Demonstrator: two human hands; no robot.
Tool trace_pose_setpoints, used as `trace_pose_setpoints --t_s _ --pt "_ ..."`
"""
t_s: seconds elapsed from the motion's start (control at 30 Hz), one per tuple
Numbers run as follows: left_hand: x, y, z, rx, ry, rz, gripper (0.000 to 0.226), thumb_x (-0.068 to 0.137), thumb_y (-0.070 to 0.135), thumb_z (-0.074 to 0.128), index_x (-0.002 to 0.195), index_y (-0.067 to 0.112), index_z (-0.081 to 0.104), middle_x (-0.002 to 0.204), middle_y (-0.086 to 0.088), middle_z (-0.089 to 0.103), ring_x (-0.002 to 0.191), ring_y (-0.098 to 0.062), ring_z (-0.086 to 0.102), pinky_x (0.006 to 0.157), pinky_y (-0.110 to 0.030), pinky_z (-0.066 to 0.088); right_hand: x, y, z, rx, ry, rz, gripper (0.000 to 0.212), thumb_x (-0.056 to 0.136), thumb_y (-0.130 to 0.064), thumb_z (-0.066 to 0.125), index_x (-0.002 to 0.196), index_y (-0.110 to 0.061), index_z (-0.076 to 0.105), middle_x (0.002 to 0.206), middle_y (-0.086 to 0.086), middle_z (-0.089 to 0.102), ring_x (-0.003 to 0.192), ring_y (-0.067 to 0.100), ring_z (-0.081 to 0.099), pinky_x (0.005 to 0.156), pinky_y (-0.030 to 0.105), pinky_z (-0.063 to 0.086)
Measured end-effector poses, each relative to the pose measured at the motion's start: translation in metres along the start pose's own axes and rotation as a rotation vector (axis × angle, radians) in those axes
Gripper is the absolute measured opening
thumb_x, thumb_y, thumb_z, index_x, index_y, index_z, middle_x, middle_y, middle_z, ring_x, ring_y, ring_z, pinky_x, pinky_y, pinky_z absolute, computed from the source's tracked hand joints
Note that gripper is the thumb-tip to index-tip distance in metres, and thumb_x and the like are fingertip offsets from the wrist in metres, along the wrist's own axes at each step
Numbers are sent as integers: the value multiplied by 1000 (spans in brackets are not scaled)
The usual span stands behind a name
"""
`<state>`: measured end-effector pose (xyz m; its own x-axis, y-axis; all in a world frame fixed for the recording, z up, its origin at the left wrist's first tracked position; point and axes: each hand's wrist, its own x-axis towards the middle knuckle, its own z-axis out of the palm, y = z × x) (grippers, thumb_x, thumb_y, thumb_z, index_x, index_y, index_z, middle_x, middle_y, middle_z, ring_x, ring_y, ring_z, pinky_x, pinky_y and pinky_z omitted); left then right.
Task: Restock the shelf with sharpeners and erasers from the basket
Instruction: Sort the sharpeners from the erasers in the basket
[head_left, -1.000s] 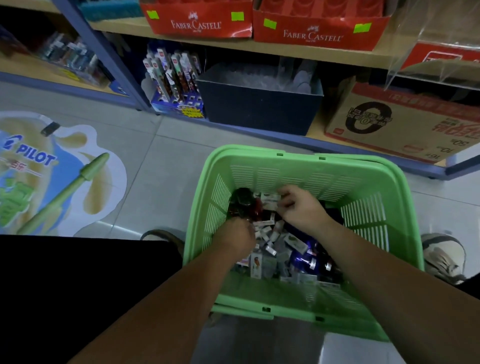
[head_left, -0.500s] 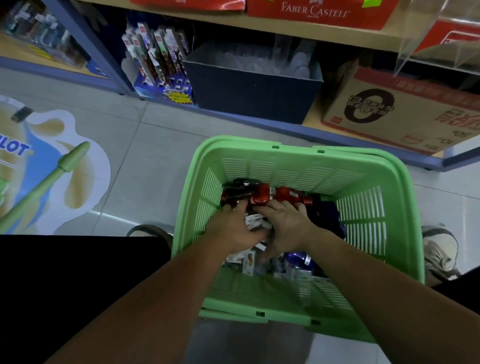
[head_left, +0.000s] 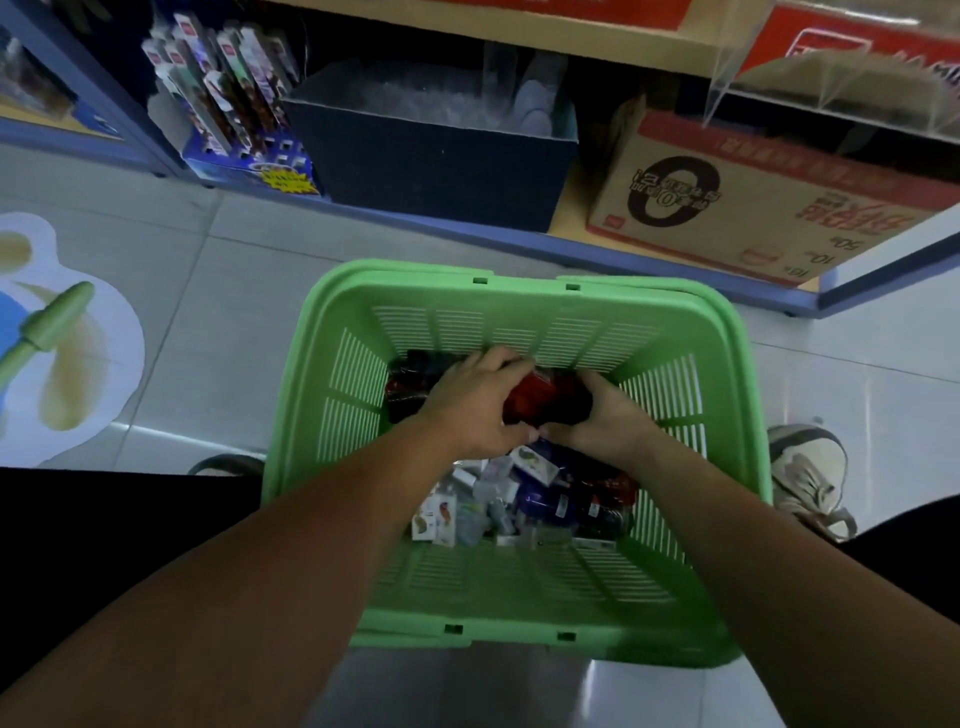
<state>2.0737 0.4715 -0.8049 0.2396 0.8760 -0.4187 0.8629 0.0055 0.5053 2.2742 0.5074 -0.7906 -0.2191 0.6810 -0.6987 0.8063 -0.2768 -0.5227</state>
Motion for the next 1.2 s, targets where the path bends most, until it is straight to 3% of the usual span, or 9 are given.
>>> trace_pose_setpoints --t_s 0.13,0.27,0.37,0.47,0.63,0.8,0.9,1.1,1.2 --pt "3 -3 -6 98 -91 -17 105 70 75 75 157 34 33 136 2 37 128 -22 32 111 -41 29 6 -6 -8 -10 -158 102 116 57 -29 101 153 -35 36 137 -4 61 130 24 56 109 39 48" --pt "0 6 5 146 -68 18 107 58 74 81 146 27 42 140 3 46 127 -22 38 114 -41 27 8 4 -4 -198 -212 39 170 20 -58 103 160 -42 8 158 0 43 149 30 35 119 52 39" --pt "1 12 11 140 -6 48 104 67 71 79 154 34 36 135 5 53 124 -21 44 110 -41 28 3 6 -2 -287 -84 -59 138 43 -45 104 157 -34 27 144 3 58 140 30 44 113 42 45" --pt "4 21 11 96 -53 112 72 83 52 77 146 36 48 127 4 58 117 -21 49 99 -38 36 3 7 0 -405 -16 -116 111 52 -42 100 145 -36 40 133 0 64 131 29 44 101 39 47" --pt "-2 28 3 -90 30 51 34 100 31 63 133 21 67 122 -6 66 110 -26 60 93 -41 52 3 6 -1 -487 -62 -128 119 66 -46 95 160 -44 22 152 0 51 143 33 32 112 43 38" --pt "-31 8 -18 -63 300 -87 26 100 35 62 122 23 69 109 -1 72 96 -23 66 78 -36 56 2 -1 -4 -604 -48 -154 107 79 -57 83 161 -49 14 157 -3 47 139 32 35 110 46 37" --pt "-47 -7 -33 -94 492 -264 33 101 28 62 132 18 65 121 -7 69 103 -26 66 88 -38 57 -1 -3 -4 -694 -40 -170 101 82 -62 78 160 -44 17 156 -5 48 137 30 41 105 48 46" --pt "-83 -10 -31 -108 450 -327 46 94 3 61 139 10 57 130 -10 60 112 -28 58 100 -41 53 -3 -7 -2 -693 -167 -174 101 87 -68 69 163 -43 8 159 3 32 137 38 35 112 49 39" --pt "-100 -8 -17 -158 240 -368 44 94 3 64 136 15 60 126 -6 60 102 -21 63 96 -35 56 -2 -19 3 -644 -130 -159 87 89 -70 66 159 -37 28 153 8 39 135 38 43 110 46 43"
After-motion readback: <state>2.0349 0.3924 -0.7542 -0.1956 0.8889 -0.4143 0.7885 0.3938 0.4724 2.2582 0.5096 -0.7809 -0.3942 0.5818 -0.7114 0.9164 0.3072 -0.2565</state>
